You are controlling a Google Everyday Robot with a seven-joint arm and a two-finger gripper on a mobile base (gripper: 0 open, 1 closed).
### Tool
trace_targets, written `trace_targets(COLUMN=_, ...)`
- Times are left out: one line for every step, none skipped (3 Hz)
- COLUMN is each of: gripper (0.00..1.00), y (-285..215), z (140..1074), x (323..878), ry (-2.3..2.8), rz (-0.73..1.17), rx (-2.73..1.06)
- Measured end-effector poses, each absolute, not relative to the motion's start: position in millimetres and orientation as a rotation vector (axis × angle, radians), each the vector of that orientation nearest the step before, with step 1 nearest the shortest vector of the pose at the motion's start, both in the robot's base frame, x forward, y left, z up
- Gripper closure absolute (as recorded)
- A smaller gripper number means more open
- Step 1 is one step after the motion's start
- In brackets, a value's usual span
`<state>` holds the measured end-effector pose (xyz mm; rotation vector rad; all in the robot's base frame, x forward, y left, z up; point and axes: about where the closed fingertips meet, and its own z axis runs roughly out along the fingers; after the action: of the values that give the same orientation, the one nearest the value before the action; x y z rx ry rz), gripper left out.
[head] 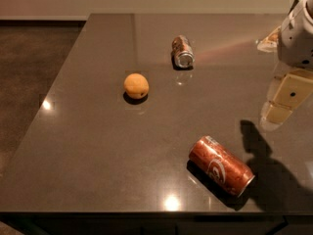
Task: Move orange near coke can
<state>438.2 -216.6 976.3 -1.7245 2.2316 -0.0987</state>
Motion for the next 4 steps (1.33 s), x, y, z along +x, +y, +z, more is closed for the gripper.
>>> trace_targets(gripper=0.00, y=-216.6, z=976.3, x=438.2, ry=2.231, rz=-0.099, rx=-1.724)
trace_targets(gripper=0.00, y=-206.1, z=971.4, x=448.3, ry=2.230, rz=-0.077, rx=-1.712)
trace_targets(gripper=0.00, y=-191.2, z=954.9, x=467.2, ry=2.249, rz=-0.044, rx=-1.698)
trace_targets(gripper=0.00, y=-172.3, z=935.3, x=492.3, ry=2.304, rz=0.010, rx=-1.680)
